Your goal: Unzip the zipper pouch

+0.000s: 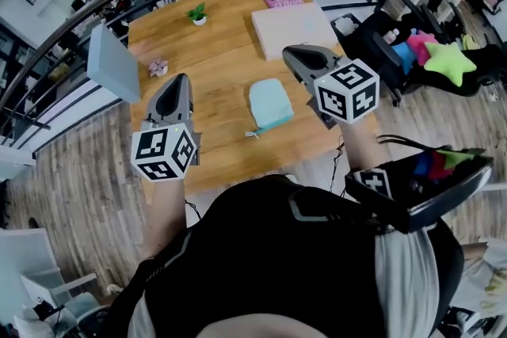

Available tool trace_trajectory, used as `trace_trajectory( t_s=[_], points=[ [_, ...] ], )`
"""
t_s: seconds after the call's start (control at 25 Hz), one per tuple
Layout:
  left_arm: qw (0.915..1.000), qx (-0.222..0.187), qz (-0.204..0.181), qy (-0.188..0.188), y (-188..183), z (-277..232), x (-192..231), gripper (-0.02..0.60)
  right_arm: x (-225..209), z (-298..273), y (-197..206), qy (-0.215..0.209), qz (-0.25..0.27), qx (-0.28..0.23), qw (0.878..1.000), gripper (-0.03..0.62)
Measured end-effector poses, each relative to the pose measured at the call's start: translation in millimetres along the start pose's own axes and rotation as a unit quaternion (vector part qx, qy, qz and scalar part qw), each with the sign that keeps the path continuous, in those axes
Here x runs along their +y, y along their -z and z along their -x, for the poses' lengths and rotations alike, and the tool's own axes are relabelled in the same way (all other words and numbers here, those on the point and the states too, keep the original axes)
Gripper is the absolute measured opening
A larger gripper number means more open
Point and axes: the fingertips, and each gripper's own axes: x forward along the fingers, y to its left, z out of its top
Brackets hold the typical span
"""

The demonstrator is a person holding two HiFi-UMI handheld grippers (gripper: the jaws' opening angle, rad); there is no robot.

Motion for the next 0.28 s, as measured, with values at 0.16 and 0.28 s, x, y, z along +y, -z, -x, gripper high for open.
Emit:
trace_trajectory(
  t_s=[0.16,0.28],
  points=[
    [1.0,0.001,-0.008,0.002,-1.3,0.6,-4.7,0.029,-2.5,2.1,0.4,0.003,-0.002,0.0,1.0,0.008],
    [1.0,0.001,-0.008,0.005,-0.9,0.6,-7.5,0.029,-2.4,4.2,2.8,0.003,-0.002,0.003,1.0,0.009]
  ],
)
